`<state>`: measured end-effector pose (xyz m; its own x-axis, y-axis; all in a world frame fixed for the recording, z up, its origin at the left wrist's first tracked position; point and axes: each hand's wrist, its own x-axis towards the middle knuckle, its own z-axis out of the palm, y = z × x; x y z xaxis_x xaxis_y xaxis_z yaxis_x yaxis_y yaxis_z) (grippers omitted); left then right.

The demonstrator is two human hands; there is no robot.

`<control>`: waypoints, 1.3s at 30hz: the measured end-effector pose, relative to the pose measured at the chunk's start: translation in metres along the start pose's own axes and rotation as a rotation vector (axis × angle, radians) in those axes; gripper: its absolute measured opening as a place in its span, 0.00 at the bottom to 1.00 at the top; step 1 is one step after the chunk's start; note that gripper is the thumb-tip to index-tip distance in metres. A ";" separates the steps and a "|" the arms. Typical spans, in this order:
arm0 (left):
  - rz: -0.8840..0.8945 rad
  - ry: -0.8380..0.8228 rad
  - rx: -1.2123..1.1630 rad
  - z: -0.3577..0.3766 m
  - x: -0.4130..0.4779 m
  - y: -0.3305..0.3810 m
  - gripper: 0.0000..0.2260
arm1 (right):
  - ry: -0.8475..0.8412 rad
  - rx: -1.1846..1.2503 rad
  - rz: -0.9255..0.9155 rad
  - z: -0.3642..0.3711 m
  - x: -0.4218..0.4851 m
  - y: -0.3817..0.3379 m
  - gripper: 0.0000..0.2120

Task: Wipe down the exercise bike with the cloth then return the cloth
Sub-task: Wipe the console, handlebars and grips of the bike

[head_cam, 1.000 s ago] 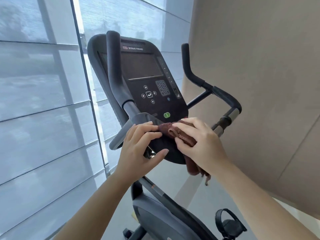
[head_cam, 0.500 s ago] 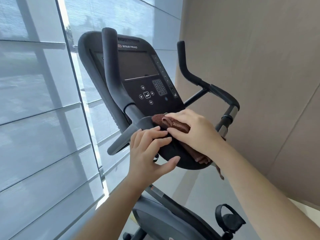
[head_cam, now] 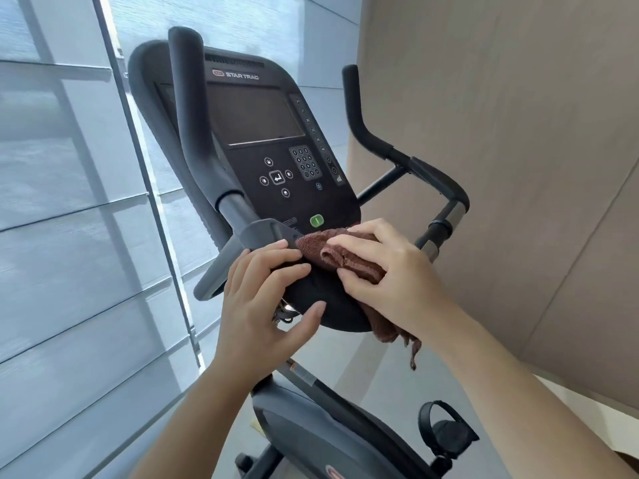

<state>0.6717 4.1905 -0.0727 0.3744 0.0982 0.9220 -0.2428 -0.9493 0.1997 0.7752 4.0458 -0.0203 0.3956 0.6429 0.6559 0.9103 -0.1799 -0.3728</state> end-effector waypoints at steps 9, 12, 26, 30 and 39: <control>0.030 0.010 0.366 0.038 0.003 0.056 0.11 | 0.008 0.083 -0.144 -0.019 -0.007 0.074 0.14; 0.074 -0.005 0.489 0.053 0.005 0.070 0.10 | 0.038 0.017 -0.002 -0.035 0.007 0.133 0.14; 0.067 0.169 0.742 0.078 0.005 0.074 0.09 | -0.149 -0.098 -0.278 -0.027 0.017 0.123 0.21; 0.069 0.227 0.746 0.081 0.006 0.075 0.10 | -0.219 -0.212 -0.146 -0.029 0.027 0.128 0.17; 0.055 0.212 0.750 0.080 0.004 0.075 0.09 | -0.505 -0.053 -0.388 -0.042 0.034 0.113 0.20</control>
<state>0.7264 4.0956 -0.0802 0.1818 0.0285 0.9829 0.4418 -0.8954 -0.0557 0.8964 4.0163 -0.0123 -0.0585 0.9379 0.3420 0.9858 0.1083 -0.1285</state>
